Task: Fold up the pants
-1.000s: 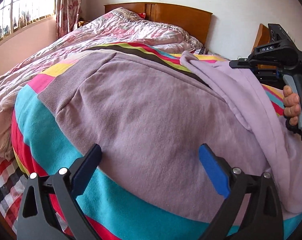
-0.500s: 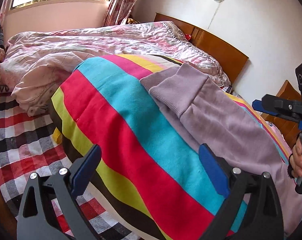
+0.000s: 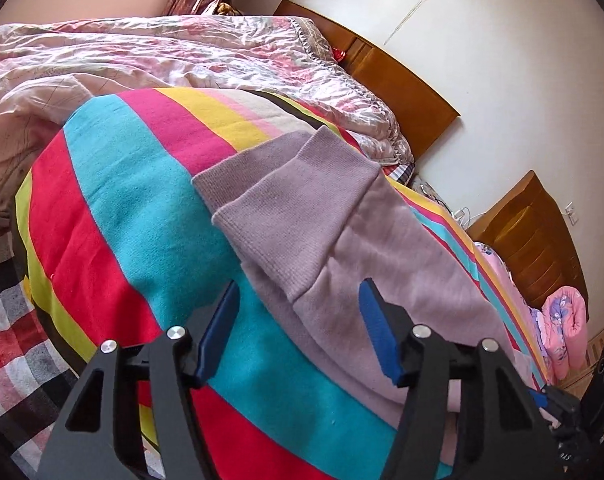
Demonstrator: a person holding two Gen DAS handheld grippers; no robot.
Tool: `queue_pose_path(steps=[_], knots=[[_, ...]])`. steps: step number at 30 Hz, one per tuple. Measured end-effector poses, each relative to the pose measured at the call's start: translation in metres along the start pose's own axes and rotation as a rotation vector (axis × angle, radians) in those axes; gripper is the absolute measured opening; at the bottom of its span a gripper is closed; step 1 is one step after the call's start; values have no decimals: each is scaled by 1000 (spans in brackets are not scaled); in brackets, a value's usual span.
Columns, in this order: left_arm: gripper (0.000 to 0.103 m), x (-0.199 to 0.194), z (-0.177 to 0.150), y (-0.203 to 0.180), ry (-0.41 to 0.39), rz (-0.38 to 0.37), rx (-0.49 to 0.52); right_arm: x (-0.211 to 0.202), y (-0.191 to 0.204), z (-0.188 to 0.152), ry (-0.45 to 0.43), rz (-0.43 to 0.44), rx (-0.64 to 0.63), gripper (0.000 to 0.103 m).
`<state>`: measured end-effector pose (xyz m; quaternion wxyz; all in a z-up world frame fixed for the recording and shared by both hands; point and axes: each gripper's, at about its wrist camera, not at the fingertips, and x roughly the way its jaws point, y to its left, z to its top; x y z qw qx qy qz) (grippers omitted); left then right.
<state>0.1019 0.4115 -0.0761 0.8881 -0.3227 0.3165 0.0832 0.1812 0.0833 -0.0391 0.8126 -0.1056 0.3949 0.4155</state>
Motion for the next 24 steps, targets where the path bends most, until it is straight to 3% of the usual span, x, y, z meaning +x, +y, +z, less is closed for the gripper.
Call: queue_pose_path(steps=[3, 5, 7, 15, 24], knots=[[56, 8, 5, 3, 12, -15, -22, 6, 5, -6, 2, 18, 11, 47], [49, 13, 8, 7, 21, -10, -39, 11, 10, -7, 11, -19, -18, 47], [35, 13, 10, 9, 13, 4, -44, 14, 14, -10, 23, -48, -42, 47], [33, 11, 9, -1, -7, 81, 21, 25, 28, -23, 33, -140, -127, 47], [25, 7, 12, -19, -49, 130, 77, 42, 27, -14, 50, -135, -107, 45]])
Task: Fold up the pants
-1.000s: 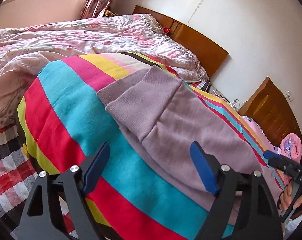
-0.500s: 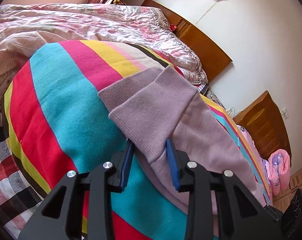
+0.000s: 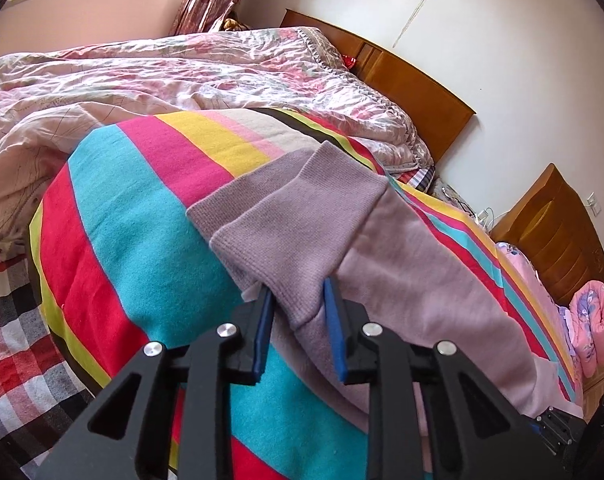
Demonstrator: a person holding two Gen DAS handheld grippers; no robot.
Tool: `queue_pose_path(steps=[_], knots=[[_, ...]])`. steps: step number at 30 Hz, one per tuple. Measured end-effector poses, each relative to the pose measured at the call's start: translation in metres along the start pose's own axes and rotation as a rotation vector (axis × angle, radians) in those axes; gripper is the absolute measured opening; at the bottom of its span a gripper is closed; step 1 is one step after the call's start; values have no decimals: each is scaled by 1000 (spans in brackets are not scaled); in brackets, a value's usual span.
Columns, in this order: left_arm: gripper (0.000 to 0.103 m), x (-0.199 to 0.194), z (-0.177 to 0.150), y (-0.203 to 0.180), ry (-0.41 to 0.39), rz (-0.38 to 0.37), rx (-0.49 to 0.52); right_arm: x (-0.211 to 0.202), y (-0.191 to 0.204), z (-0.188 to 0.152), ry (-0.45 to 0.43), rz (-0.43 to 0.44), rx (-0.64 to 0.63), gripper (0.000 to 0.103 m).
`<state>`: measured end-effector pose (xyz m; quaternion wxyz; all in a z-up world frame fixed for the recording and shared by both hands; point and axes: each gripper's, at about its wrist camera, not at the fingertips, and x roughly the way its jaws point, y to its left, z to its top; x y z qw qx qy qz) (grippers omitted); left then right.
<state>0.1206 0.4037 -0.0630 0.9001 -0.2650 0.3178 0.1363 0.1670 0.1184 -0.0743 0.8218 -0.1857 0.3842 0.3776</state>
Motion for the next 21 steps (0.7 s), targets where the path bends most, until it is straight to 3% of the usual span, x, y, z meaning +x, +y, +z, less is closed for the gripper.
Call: queue_pose_path(steps=[2, 4, 5, 6, 8, 13, 17, 19, 21], knots=[[25, 0, 1, -5, -13, 23, 23, 0, 2, 1, -7, -13, -5, 45], [37, 3, 2, -6, -8, 15, 32, -4, 3, 0, -18, -11, 7, 45], [37, 4, 3, -7, -9, 10, 28, -7, 4, -2, -29, -13, 11, 45], [35, 5, 3, -7, -7, 12, 26, -11, 4, -4, -37, -15, 13, 45], [22, 5, 4, -11, -15, 17, 47, -16, 0, -9, -41, -35, 23, 45], [12, 3, 5, -15, -32, 27, 79, -24, -4, -10, -82, -52, 31, 41], [11, 4, 9, -20, -27, 32, 118, -13, 2, -2, -61, -29, -4, 35], [10, -1, 12, -20, -34, 20, 128, -13, 10, 0, -63, 25, -13, 35], [10, -8, 17, -23, -48, 12, 145, -8, 19, 4, -54, 6, -40, 35]])
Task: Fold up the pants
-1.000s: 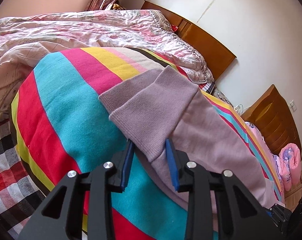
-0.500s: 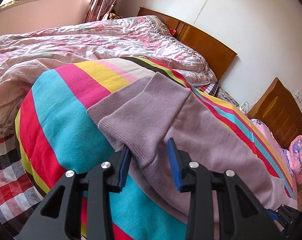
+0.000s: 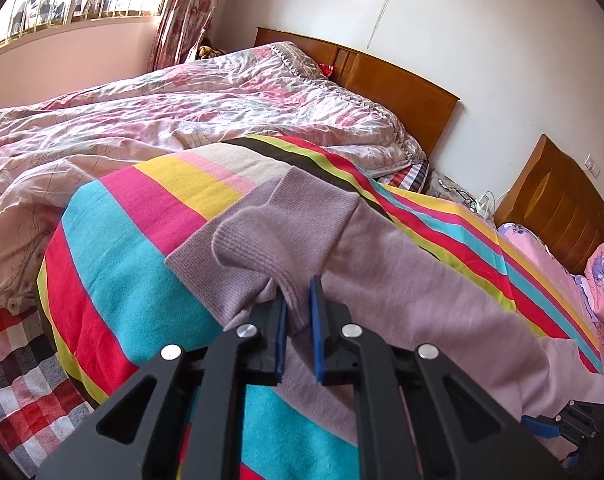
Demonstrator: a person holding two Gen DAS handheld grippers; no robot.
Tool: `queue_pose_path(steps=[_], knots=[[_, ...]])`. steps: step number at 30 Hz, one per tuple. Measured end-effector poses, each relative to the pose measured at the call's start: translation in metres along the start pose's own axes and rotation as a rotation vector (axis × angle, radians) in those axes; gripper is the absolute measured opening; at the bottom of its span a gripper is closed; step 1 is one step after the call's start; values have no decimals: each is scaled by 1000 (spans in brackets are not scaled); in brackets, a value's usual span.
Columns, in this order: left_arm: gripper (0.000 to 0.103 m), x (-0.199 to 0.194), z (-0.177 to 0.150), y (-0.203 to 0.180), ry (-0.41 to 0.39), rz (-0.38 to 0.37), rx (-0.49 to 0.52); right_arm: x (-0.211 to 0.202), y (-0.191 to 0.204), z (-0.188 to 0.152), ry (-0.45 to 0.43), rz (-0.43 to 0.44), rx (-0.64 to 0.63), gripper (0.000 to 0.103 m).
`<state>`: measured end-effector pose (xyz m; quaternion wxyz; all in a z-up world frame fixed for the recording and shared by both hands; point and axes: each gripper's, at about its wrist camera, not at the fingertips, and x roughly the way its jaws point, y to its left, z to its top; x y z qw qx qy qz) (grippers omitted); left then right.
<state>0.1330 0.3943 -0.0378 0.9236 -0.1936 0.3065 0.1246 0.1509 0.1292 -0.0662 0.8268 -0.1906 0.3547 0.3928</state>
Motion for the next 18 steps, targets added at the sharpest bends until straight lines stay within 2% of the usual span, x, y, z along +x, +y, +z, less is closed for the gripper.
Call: queue_pose_path(steps=[5, 6, 7, 10, 12, 13, 15, 16, 17, 18], knots=[[10, -10, 26, -15, -20, -42, 46, 27, 9, 3, 48, -89, -46, 35], [10, -14, 36, -22, -32, -58, 67, 28, 11, 3, 40, -116, -60, 24], [10, -21, 48, -31, -55, -74, 96, 26, 11, 4, 34, -146, -64, 5], [10, -52, 83, -54, -154, -139, 158, -8, 7, 16, -55, -158, -44, 3], [10, -69, 100, -50, -212, -162, 148, -41, 13, 31, -124, -120, -46, 3], [10, -70, 103, -43, -216, -156, 138, -53, 17, 38, -153, -105, -54, 4], [10, -51, 93, -20, -161, -77, 113, -47, 30, 45, -124, -85, -96, 7], [10, -32, 80, -2, -96, -49, 77, -32, 36, 43, -85, -69, -116, 14], [10, -10, 63, 17, -23, -20, 33, -12, 39, 36, -21, -26, -122, 16], [11, 12, 45, 31, 44, 16, 4, 10, 39, 27, 64, 27, -107, 25]])
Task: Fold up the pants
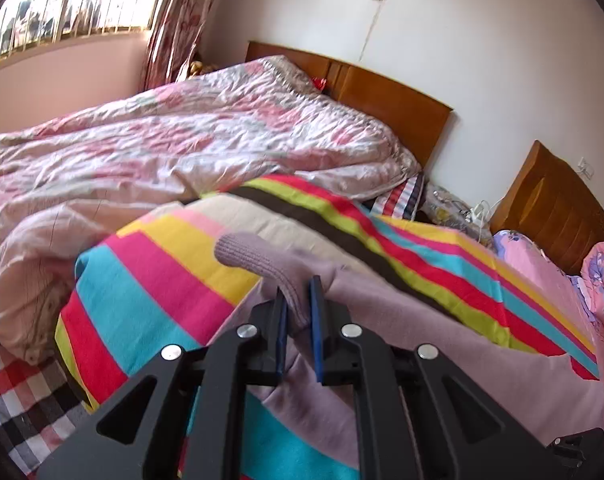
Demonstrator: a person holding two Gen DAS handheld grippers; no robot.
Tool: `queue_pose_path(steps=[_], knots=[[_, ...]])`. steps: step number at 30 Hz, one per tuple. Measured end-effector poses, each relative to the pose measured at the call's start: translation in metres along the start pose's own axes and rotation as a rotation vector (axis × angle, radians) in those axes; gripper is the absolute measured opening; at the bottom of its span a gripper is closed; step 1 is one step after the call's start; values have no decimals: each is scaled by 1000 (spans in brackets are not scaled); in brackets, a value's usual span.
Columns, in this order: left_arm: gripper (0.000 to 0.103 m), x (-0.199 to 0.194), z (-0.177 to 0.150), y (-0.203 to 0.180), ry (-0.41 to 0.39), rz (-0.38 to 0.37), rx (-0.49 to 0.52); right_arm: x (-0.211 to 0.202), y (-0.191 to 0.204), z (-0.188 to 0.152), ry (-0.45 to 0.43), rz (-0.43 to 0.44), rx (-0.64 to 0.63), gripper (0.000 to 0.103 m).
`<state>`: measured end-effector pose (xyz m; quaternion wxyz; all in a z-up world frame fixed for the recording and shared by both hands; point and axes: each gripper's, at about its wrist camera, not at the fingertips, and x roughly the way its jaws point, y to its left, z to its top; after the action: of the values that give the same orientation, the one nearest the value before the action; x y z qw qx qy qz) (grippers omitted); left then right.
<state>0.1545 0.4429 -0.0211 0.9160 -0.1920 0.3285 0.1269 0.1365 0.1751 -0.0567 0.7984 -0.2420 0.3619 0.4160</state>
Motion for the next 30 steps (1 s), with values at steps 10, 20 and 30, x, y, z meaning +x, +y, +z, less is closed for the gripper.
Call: queue_pose_path(steps=[10, 20, 30], knots=[[23, 13, -31, 23, -2, 19, -19, -42, -114, -15, -112, 23, 149, 29], [14, 18, -32, 18, -1, 34, -9, 67, -195, 50, 10, 263, 209, 29], [6, 4, -33, -3, -32, 129, 46, 105, -152, 132, -25, 454, 14, 29]])
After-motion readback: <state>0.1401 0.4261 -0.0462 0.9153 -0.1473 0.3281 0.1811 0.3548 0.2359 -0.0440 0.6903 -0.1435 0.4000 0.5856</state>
